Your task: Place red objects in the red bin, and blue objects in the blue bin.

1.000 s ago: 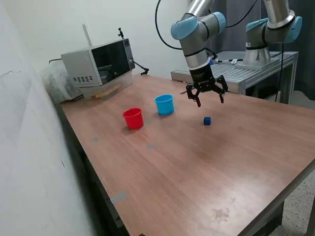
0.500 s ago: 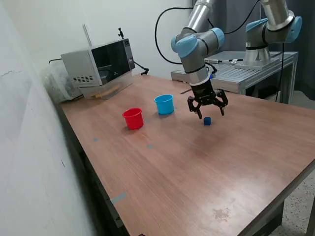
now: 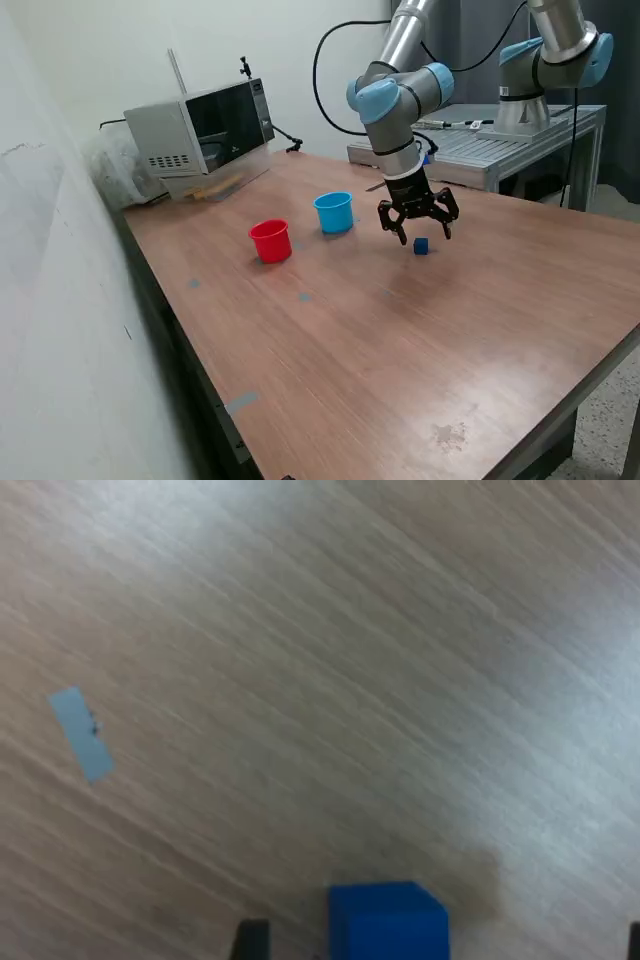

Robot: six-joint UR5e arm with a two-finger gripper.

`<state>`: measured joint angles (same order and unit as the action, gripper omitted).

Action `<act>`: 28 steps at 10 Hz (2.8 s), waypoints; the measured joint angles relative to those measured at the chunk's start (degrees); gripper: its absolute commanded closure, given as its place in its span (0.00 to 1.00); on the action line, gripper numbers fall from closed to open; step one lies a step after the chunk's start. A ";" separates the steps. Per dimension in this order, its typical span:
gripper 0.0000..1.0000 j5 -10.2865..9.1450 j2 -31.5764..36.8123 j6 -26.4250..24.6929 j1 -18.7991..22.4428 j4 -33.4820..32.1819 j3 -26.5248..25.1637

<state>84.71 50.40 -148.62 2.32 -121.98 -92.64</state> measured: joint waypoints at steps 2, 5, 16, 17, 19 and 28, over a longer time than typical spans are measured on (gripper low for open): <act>1.00 0.08 -0.03 0.00 -0.03 -0.10 0.00; 1.00 0.29 -0.03 -0.21 -0.04 -0.15 0.00; 1.00 8.81 11.02 -9.64 -10.18 3.56 1.26; 1.00 9.58 11.25 -10.94 -11.93 4.03 1.47; 1.00 10.22 11.21 -12.65 -14.46 4.43 1.62; 0.00 11.44 6.08 -13.97 -20.08 3.58 4.15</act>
<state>96.15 56.48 -162.60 -17.75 -118.40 -88.49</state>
